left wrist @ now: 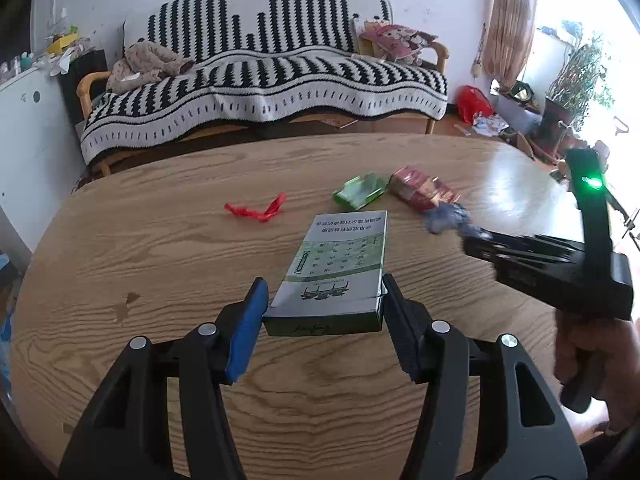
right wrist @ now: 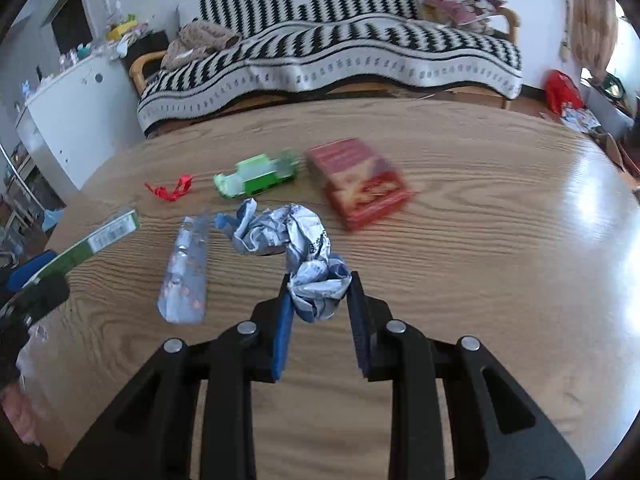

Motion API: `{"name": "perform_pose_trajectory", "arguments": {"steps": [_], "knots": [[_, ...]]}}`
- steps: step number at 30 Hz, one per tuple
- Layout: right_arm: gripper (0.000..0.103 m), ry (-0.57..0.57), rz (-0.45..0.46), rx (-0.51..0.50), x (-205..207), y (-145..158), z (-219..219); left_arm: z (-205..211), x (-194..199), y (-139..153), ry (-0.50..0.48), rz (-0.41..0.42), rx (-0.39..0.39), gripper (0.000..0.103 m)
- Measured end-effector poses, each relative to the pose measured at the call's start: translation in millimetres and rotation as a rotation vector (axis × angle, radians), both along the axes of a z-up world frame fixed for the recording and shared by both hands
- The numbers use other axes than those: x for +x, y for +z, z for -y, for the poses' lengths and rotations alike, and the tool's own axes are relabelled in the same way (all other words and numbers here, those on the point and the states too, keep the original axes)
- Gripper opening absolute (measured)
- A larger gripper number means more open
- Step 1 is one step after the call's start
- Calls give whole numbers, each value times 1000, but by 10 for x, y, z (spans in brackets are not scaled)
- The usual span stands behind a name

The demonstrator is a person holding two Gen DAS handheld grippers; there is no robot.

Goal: Collect trash
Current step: 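Carry the box and foil to the black bin and open both tools to drop them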

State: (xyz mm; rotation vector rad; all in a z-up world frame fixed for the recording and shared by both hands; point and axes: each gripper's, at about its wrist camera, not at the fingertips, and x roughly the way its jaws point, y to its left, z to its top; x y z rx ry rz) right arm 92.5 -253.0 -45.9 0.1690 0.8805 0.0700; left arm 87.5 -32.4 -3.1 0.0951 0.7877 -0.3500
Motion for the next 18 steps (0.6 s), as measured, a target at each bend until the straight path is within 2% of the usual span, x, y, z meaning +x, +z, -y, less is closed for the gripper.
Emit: {"name": "perform_pose_trajectory", "arguments": {"steps": [9, 18], "knots": [[27, -163, 44, -20, -1019, 377, 1118, 800, -292, 177, -123, 41, -28, 56], [27, -393, 57, -44, -2271, 531, 2369, 2140, -915, 180, -356, 46, -55, 56]]}}
